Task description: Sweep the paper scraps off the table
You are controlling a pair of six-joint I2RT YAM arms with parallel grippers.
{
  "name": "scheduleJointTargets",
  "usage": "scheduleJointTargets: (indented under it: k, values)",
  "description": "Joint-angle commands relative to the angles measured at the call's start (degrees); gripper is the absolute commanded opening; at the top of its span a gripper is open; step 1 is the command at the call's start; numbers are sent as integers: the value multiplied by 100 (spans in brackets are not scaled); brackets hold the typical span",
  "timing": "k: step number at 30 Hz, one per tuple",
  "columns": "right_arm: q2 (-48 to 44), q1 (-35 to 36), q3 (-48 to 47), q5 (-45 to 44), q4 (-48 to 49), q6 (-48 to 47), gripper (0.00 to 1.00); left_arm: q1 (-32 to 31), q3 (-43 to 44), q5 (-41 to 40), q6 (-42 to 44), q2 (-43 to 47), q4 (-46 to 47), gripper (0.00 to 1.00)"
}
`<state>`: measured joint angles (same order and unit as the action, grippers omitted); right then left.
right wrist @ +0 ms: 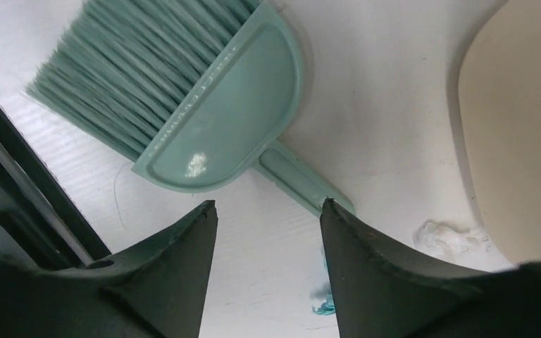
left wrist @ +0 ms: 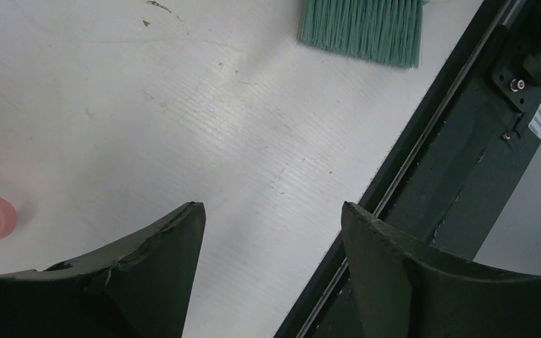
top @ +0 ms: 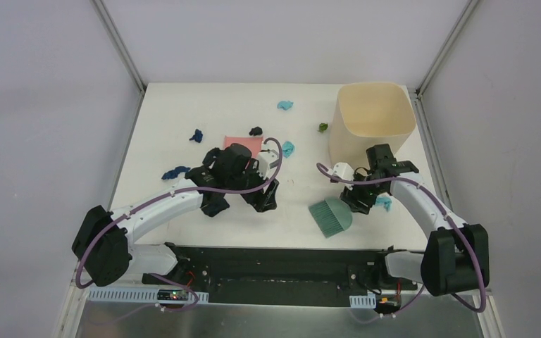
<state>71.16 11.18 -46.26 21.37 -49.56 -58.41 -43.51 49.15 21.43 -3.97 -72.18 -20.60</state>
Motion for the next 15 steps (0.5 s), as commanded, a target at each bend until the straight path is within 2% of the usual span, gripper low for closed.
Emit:
scheduleJointTargets:
  k: [1, 6, 15]
  values:
    - [140, 33, -172, -239, -441, -1485, 62, -18, 218, 125, 53, 58, 98, 73]
    - [350, 24, -129, -589, -521, -2146, 70, -15, 231, 152, 80, 4, 103, 73]
    - [635, 58, -55, -438, 200, -2550, 71, -17, 220, 298, 26, -147, 154, 73]
